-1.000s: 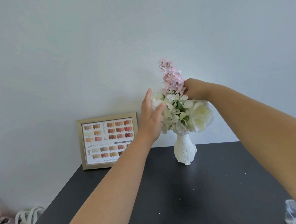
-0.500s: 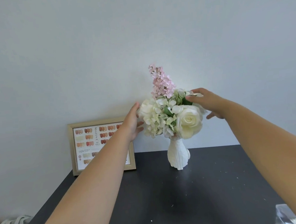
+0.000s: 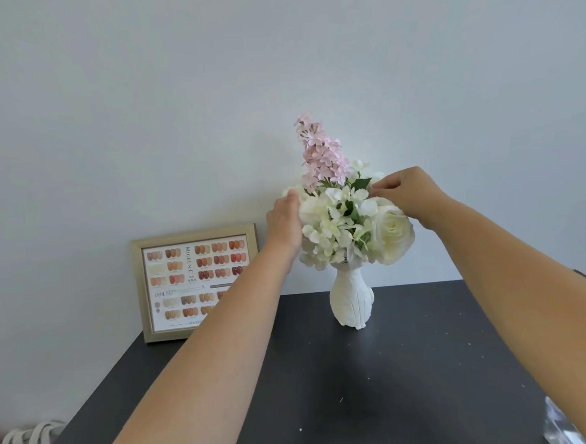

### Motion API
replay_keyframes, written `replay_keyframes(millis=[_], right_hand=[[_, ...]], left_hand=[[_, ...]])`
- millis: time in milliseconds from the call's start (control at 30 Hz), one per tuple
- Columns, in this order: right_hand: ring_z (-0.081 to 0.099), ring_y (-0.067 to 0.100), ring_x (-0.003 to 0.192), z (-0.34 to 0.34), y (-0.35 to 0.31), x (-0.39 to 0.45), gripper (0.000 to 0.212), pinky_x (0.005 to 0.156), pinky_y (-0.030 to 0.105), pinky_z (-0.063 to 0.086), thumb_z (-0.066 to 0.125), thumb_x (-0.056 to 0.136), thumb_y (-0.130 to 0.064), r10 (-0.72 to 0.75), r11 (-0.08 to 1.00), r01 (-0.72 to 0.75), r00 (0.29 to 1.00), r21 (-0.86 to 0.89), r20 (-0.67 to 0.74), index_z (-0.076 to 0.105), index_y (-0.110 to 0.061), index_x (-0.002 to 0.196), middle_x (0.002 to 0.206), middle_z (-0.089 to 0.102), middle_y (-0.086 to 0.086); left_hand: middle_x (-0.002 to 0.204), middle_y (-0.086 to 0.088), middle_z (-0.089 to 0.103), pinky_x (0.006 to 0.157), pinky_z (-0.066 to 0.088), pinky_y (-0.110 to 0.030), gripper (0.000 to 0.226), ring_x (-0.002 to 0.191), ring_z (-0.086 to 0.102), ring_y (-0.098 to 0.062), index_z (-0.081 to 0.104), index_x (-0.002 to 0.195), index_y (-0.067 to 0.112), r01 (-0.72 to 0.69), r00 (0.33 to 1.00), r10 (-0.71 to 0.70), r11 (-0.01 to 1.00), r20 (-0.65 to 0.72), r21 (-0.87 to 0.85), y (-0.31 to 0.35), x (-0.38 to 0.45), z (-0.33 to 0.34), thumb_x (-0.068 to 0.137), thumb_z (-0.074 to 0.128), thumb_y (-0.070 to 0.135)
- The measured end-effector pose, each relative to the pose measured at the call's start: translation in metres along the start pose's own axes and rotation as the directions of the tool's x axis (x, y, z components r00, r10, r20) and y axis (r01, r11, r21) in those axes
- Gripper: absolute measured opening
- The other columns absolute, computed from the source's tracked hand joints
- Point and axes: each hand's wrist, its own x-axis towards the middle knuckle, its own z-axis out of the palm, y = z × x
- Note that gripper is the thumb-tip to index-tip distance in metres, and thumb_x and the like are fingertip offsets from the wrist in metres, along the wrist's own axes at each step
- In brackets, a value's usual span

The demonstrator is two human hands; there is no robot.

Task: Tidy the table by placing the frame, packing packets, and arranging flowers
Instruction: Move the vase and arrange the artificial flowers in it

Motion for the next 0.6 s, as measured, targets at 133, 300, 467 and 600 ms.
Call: replay_keyframes(millis=[133,300,467,600], right_hand=[[0.064,0.016,0.101,-0.024,-0.002,-0.019,0.036,0.086,0.037,0.049,0.064,0.081,-0.05,-0.062,0.989,0.059,0.998,0.138,0.018,0.074,-0.025,0.105,0.107,0.071,-0.005],[0.056,-0.005,0.103,-0.018,0.026,-0.073,0.043,0.078,0.019,0.047,0.076,0.071,-0.055,-0.238,0.971,0.23,0.959,0.072,0.155,0.061,-0.05,0.111,0.122,0.053,-0.023],[0.056,-0.005,0.068,0.002,0.034,-0.075,0.014,0.056,0.004,0.04,0.074,0.081,-0.033,-0.221,0.969,0.232,0.967,0.081,-0.129,0.068,-0.039,0.092,0.087,0.066,-0.022],[0.051,0.001,0.052,-0.012,0.022,-0.049,0.004,0.048,0.014,0.039,0.073,0.082,-0.028,-0.131,0.986,0.15,0.968,0.076,-0.212,0.073,-0.028,0.086,0.072,0.066,-0.005]], left_hand=[[0.131,-0.019,0.049,0.107,0.036,-0.051,0.053,0.125,0.045,-0.034,0.051,0.128,0.005,-0.237,0.963,0.246,0.967,-0.106,0.09,-0.005,-0.011,-0.015,0.101,0.029,0.045],[0.138,0.005,0.045,0.111,0.028,-0.039,0.052,0.134,0.036,-0.013,0.049,0.136,0.023,-0.587,0.782,0.624,0.729,0.012,0.351,-0.015,-0.05,-0.027,0.095,0.037,0.053],[0.154,0.013,0.031,0.114,0.0,-0.054,0.071,0.148,0.006,-0.02,0.031,0.143,0.042,-0.564,0.777,0.571,0.447,0.264,0.694,-0.005,-0.061,-0.003,0.08,0.057,0.058],[0.14,0.007,0.049,0.112,-0.001,-0.056,0.054,0.147,0.014,-0.028,0.053,0.132,0.032,-0.565,0.757,0.583,0.36,0.294,0.742,0.001,-0.06,0.001,0.08,0.065,0.036]])
